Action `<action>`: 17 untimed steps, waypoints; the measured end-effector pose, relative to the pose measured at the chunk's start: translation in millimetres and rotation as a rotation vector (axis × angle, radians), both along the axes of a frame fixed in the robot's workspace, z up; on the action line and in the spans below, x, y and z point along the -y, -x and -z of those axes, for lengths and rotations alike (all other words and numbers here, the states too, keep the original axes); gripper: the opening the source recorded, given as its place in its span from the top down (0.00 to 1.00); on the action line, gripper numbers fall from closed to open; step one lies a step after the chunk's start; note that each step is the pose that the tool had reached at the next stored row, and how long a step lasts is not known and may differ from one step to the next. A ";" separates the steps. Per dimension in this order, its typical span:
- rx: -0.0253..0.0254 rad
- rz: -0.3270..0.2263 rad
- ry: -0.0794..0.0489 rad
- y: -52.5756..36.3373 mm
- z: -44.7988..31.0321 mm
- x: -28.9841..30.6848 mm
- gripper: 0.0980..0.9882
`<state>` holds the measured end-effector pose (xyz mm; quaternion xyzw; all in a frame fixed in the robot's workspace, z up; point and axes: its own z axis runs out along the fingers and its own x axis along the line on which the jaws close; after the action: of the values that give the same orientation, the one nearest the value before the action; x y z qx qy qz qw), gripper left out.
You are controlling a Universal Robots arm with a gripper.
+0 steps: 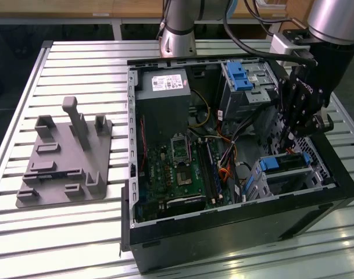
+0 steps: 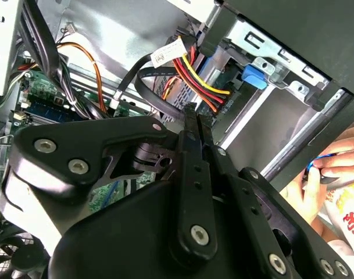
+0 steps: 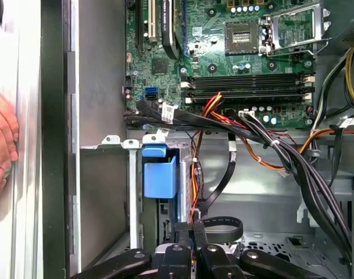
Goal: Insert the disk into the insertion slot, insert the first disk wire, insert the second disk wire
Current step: 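Insert the second disk wire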
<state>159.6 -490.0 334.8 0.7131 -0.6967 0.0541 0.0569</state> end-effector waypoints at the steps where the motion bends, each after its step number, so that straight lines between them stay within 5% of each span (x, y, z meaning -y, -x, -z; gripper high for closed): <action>1: 0.0000 0.000 0.000 0.0 0.0 2.2 0.95; 10: 0.0000 0.000 -0.005 0.0 -1.8 12.9 0.95; 17: 0.0000 0.000 -0.006 -0.1 -1.8 14.4 0.95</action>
<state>159.8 -504.4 336.6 0.7132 -0.6969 0.0520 0.0548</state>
